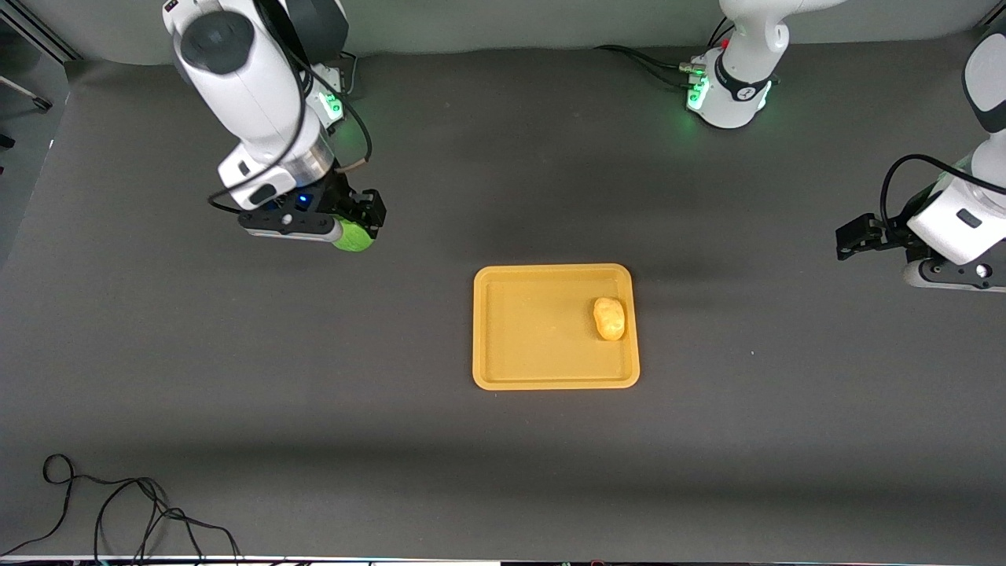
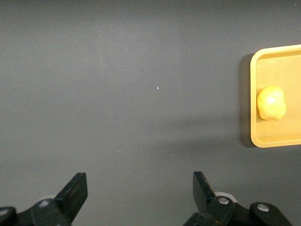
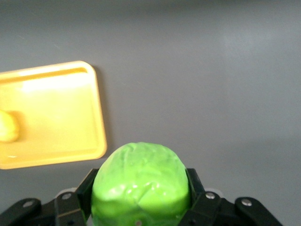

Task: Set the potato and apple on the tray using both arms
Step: 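Lift the apple with the right gripper and carry it over the tray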

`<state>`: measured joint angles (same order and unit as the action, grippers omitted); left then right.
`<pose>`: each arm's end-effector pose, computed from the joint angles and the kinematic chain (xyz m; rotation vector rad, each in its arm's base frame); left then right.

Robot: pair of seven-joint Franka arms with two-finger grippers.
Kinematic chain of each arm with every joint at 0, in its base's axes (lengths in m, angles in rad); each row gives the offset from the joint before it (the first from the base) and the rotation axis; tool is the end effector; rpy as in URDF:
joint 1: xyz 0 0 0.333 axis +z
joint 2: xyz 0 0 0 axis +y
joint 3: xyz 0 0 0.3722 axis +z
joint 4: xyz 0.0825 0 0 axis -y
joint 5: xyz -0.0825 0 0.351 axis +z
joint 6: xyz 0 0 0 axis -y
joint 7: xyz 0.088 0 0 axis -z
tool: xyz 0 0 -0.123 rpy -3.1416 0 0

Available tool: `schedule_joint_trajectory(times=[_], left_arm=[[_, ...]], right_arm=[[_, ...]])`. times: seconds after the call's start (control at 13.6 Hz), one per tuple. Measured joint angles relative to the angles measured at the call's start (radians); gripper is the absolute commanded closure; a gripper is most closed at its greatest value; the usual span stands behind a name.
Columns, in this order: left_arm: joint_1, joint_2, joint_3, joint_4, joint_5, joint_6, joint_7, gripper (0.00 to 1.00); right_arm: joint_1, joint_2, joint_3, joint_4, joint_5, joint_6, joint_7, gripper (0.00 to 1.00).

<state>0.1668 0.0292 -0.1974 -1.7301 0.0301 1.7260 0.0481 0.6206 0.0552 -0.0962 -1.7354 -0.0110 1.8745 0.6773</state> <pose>0.5372 -0.0117 0.5924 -3.1148 0.1307 0.0513 0.4857 0.2815 0.5890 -3.0961 0.2322 -0.1218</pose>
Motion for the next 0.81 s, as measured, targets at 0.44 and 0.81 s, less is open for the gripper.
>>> schedule_joint_trajectory(times=[0.44,0.81], left_arm=[[0.0,0.0,0.0,0.0,0.002,0.0,0.007,0.0],[0.0,0.001,0.0,0.0,0.002,0.0,0.007,0.0]], right_arm=[[0.115,0.495,0.014,0.582,0.022,-0.09,0.233,0.39],[0.203,0.776,0.014,0.775,0.022,0.044,0.362,0.39]])
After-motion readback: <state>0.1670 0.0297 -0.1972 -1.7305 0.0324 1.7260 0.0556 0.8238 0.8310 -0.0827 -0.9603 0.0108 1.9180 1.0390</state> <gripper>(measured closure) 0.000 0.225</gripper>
